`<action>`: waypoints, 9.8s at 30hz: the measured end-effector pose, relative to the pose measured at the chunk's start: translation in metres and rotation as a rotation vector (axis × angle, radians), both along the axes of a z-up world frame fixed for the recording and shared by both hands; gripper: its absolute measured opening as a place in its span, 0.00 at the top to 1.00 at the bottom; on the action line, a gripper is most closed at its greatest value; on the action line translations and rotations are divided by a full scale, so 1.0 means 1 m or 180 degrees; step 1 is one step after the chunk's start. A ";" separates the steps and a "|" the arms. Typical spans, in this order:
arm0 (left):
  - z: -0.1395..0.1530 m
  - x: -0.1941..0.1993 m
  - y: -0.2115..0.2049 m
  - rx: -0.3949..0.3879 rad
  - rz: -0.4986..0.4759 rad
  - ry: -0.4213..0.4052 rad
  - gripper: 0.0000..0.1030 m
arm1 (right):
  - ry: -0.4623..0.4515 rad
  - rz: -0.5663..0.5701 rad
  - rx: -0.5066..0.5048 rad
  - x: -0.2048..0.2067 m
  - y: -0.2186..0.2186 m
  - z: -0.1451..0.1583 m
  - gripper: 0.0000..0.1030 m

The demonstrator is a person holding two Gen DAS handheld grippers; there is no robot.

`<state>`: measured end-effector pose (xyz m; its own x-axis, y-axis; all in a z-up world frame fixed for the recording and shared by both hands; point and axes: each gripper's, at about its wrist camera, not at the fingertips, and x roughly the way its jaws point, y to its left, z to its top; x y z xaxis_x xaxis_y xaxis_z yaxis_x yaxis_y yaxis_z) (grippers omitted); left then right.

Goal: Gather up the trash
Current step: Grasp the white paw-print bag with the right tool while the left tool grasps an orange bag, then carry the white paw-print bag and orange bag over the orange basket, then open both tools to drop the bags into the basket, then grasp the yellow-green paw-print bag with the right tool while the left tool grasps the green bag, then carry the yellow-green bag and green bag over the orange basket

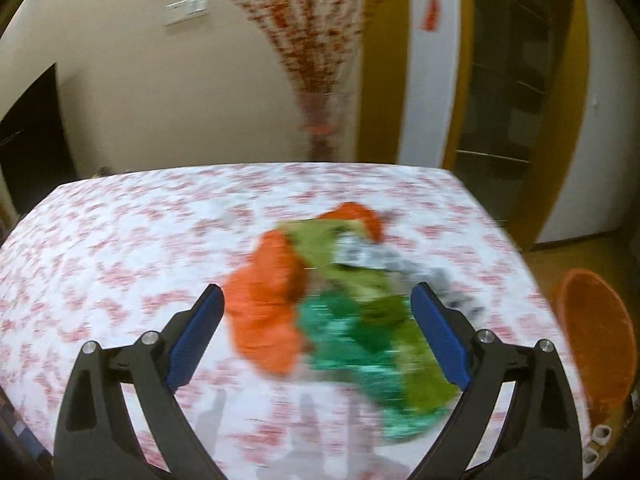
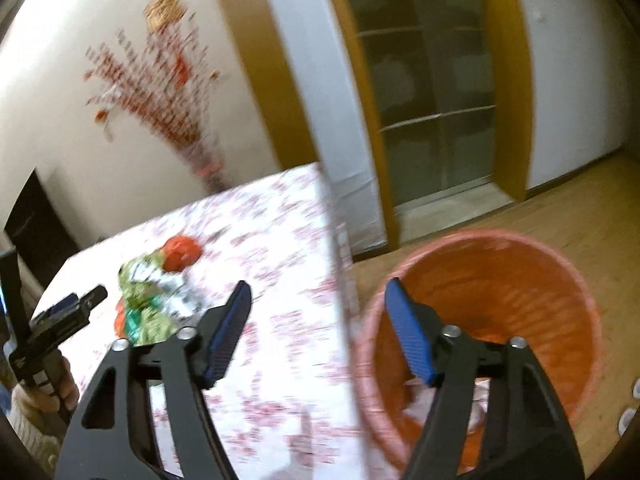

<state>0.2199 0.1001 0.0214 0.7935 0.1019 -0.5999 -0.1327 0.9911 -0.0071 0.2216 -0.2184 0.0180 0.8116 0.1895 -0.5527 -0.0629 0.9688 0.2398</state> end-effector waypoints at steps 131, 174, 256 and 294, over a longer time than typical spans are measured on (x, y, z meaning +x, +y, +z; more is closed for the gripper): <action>0.007 0.014 -0.267 -0.0688 -0.2136 0.0278 0.62 | -0.0228 -0.1000 0.0231 -0.036 -0.130 0.005 0.91; -0.003 0.006 -0.137 -0.0523 -0.1258 0.0235 0.29 | -0.0089 -0.0534 0.0138 -0.020 -0.069 0.002 0.57; -0.032 -0.011 -0.010 -0.0803 -0.0448 0.0570 0.64 | 0.0075 0.0228 -0.0113 0.006 0.051 -0.015 0.83; 0.011 -0.007 -0.258 -0.0798 -0.1995 0.0283 0.64 | -0.0611 -0.1167 0.0157 -0.082 -0.108 0.007 0.83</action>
